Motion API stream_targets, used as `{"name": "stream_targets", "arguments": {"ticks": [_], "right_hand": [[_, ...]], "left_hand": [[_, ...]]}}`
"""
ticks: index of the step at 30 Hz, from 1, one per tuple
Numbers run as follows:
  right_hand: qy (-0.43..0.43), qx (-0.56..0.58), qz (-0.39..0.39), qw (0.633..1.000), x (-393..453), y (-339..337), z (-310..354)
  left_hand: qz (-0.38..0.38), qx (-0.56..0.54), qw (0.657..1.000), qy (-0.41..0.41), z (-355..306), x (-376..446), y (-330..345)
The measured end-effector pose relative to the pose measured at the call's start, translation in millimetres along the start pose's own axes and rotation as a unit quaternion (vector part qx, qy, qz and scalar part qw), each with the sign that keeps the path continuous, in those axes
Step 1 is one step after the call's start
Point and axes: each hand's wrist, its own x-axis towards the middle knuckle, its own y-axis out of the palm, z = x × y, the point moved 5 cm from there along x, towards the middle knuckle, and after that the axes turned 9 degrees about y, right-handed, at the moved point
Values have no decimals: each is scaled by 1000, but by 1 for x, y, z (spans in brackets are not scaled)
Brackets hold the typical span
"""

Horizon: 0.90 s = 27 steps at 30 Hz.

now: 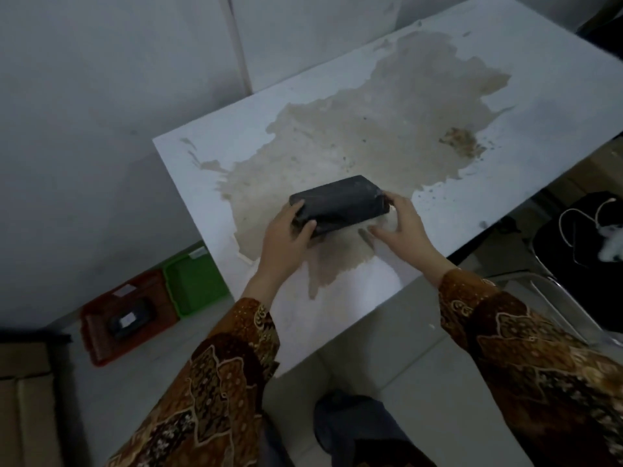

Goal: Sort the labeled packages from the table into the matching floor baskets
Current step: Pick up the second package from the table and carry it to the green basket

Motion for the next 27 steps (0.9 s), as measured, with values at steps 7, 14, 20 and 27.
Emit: {"name": "stream_targets", "arguments": {"ticks": [7,14,20,27], "right_hand": [[-83,133,42,987,12,-13,88],[-90,161,88,979,2,55,164],[-44,195,95,975,-22,135,216],[16,199,112,973,-58,253,249]], "left_hand": [[-66,-98,993,-14,-11,3,-76],[-97,-136,982,-90,27,-46,-150],[-132,-199,968,-79,61,-94,-224],[-211,-163,952,-151,136,-155,-284]]}}
